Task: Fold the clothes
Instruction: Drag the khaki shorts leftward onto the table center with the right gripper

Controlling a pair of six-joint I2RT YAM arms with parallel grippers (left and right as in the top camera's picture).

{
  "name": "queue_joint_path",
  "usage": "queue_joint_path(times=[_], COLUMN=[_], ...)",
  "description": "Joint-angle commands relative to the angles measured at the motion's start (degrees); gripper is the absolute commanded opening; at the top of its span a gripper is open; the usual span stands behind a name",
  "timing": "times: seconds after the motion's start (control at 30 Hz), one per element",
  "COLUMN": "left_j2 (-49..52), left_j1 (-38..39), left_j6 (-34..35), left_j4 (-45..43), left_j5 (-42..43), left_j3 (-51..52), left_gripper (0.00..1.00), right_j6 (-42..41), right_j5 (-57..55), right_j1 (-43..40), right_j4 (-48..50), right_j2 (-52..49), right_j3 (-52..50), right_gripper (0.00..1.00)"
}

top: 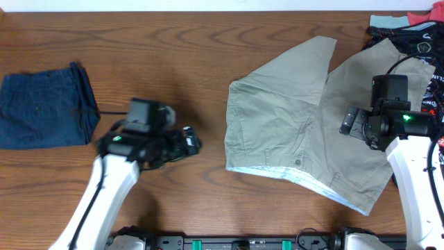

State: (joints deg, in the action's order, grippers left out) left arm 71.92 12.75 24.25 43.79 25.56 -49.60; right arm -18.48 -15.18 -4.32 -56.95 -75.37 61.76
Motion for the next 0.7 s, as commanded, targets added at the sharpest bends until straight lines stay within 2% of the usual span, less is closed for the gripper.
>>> queue_joint_path(times=[0.0, 0.33, 0.47, 0.53, 0.57, 0.63, 0.67], left_j2=[5.8, 21.0, 25.2, 26.3, 26.8, 27.0, 27.0], left_j1=[5.2, 16.6, 20.1, 21.6, 22.3, 23.2, 23.2], left_j6=[2.1, 8.5, 13.7, 14.0, 14.0, 13.8, 12.5], left_j4=[-2.8, -18.4, -22.2, -22.9, -22.9, -22.6, -22.1], left_j5=[1.5, 1.5, 1.5, 1.5, 1.4, 0.7, 0.3], left_j3=[-1.2, -1.2, -1.2, -1.2, -1.2, -1.2, -1.2], left_gripper=[0.98, 0.98, 0.98, 0.87, 0.78, 0.45, 0.25], right_j6=[-0.8, -0.8, -0.8, -0.8, -0.8, -0.8, -0.8], right_j5=[-0.9, -0.9, -0.9, -0.9, -0.9, -0.9, -0.9], right_j1=[-0.8, -0.8, -0.8, -0.8, -0.8, -0.8, -0.8], right_j4=[-0.5, -1.5, -1.5, -1.5, -1.5, -1.6, -1.5], right_j2=[0.1, 0.1, 0.1, 0.1, 0.1, 0.1, 0.1], right_j3=[0.4, 0.4, 0.4, 0.4, 0.4, 0.4, 0.4], right_gripper=[0.99, 0.99, 0.99, 0.99, 0.99, 0.99, 0.99])
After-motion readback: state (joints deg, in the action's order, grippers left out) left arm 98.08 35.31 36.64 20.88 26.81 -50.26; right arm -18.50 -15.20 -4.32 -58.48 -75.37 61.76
